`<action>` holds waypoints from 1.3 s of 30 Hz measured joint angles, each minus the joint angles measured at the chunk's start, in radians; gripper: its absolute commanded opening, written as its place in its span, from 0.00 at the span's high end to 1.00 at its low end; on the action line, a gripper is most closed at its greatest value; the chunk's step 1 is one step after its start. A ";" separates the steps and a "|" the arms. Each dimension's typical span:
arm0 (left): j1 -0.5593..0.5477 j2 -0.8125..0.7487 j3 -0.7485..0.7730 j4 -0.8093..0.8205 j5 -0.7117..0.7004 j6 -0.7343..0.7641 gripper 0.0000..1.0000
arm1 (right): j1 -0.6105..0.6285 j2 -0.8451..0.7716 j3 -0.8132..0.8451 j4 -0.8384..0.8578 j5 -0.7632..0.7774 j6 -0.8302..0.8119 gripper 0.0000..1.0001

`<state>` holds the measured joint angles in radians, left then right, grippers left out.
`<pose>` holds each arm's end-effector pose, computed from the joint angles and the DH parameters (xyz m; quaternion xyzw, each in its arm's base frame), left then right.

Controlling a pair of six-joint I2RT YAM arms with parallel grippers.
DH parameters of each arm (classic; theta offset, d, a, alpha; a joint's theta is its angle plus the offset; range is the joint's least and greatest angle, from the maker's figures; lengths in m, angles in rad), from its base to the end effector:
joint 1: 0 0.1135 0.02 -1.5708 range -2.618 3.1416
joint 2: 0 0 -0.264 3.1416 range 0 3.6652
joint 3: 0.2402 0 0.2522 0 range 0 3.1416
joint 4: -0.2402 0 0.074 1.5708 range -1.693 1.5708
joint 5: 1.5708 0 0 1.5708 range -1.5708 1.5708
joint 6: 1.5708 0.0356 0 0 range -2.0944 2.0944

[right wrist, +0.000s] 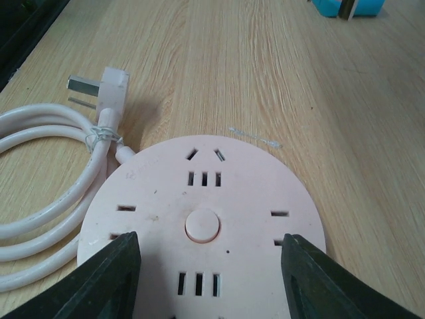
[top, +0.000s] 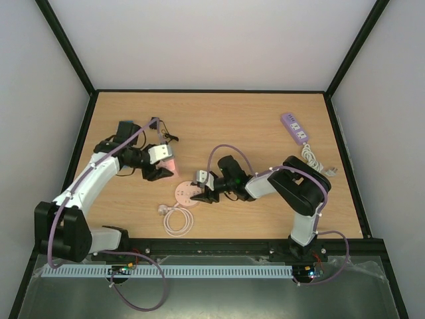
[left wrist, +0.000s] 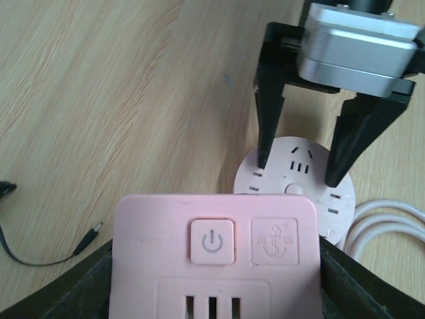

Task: Pull the plug off the socket

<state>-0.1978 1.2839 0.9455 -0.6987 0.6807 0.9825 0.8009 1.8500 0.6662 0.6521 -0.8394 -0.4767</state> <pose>0.2388 -0.0707 0.2545 0.5791 0.7065 -0.2025 0.3528 0.2072 0.2518 0.1135 -0.6351 0.5158 0.4223 0.3904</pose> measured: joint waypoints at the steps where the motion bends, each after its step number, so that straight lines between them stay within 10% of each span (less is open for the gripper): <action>1: 0.012 0.004 0.005 -0.003 0.001 -0.009 0.58 | 0.000 -0.003 0.004 -0.012 0.000 0.004 0.40; 39: 0.260 0.475 0.164 -0.117 0.137 -0.152 0.55 | 0.000 -0.351 0.013 -0.396 0.038 -0.006 0.32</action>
<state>0.0624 1.7588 1.1091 -0.8158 0.8177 0.8307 0.8009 1.4990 0.6792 0.2562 -0.8013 -0.4828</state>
